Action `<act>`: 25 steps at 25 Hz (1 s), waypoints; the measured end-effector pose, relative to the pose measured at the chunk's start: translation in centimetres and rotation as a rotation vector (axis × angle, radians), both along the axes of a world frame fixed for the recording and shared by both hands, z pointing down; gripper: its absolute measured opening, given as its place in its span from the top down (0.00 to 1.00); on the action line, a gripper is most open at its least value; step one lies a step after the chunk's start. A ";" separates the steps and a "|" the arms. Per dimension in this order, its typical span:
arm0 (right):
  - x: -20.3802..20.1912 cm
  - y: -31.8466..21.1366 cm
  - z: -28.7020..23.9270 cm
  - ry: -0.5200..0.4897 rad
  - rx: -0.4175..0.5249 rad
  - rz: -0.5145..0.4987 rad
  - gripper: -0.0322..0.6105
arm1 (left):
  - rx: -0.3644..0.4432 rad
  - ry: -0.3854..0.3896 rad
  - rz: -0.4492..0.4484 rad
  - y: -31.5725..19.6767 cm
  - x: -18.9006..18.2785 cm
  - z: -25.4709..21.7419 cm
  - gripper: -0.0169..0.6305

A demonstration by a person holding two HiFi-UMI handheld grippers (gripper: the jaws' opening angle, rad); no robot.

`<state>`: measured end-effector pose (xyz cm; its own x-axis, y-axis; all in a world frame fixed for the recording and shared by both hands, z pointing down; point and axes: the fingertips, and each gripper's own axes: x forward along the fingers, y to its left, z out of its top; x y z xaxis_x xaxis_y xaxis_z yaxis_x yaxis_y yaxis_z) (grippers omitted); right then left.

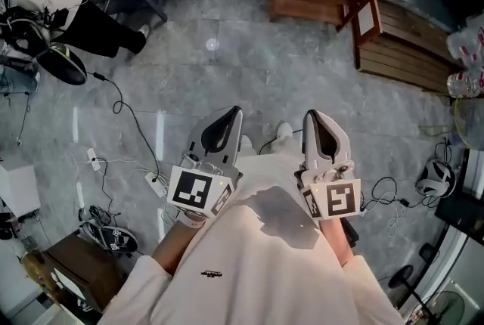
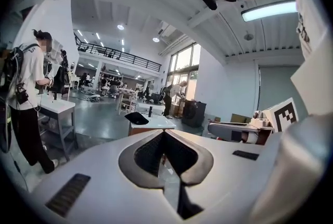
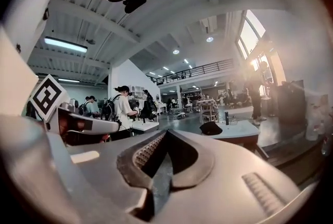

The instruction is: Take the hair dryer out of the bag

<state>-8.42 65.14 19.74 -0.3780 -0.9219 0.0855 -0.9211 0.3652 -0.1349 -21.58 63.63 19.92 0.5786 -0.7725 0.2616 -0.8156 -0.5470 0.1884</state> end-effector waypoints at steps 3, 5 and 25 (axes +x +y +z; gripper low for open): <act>-2.4 0.8 0.1 0.030 0.014 -0.013 0.96 | -0.006 0.014 -0.016 1.1 -2.6 0.5 0.96; -3.5 1.5 -0.3 0.041 0.023 -0.002 0.96 | -0.014 0.022 -0.010 2.0 -3.7 0.5 0.96; 0.5 -4.1 2.5 0.009 -0.042 0.127 0.95 | -0.040 -0.006 0.081 -5.5 0.1 1.0 0.96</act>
